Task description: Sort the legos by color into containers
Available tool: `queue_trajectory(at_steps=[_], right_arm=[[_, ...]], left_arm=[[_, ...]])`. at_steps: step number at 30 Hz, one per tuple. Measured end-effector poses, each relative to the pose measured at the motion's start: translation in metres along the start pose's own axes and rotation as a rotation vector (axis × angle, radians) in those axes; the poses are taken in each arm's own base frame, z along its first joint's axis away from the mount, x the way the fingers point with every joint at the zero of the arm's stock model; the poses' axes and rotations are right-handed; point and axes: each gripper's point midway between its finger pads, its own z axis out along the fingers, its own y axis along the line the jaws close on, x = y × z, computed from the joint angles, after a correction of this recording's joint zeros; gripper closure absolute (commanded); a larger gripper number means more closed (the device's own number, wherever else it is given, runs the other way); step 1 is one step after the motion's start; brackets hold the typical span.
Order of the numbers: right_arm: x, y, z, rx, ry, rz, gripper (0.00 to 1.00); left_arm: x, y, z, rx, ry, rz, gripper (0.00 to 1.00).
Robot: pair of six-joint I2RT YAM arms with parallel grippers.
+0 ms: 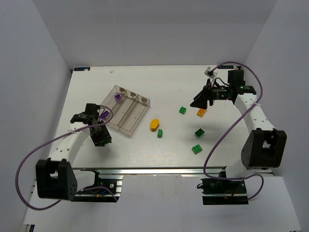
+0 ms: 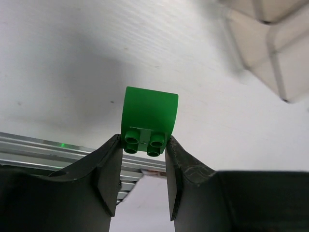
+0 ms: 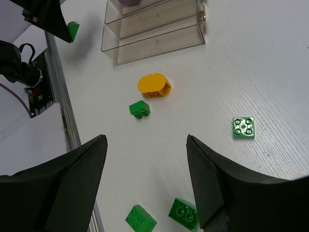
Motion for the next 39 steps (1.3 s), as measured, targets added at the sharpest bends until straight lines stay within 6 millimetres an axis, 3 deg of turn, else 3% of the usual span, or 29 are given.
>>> queue_trajectory(at_steps=[6, 13, 19, 22, 26, 30, 39], right_arm=[[0.003, 0.003, 0.000, -0.015, 0.008, -0.006, 0.29], [0.007, 0.007, 0.003, -0.026, 0.025, -0.017, 0.30], [0.013, 0.008, 0.007, -0.020, 0.049, -0.024, 0.30], [0.024, 0.007, 0.007, -0.010, 0.068, -0.014, 0.29], [0.038, 0.004, 0.008, 0.011, 0.096, 0.004, 0.28], [0.048, 0.001, 0.008, 0.031, 0.119, 0.014, 0.26], [0.054, -0.007, 0.007, 0.076, 0.155, -0.011, 0.25]], left_arm=[[-0.013, -0.029, -0.034, 0.177, -0.103, -0.004, 0.83], [-0.060, -0.072, -0.047, 0.296, -0.176, 0.012, 0.83], [-0.114, -0.100, -0.030, 0.285, -0.203, 0.047, 0.81], [-0.129, -0.106, -0.013, 0.261, -0.191, 0.064, 0.74], [-0.136, -0.107, 0.008, 0.228, -0.157, 0.081, 0.54], [-0.137, -0.105, 0.017, 0.208, -0.141, 0.092, 0.44], [-0.153, -0.114, 0.004, 0.231, -0.191, 0.109, 0.42]])
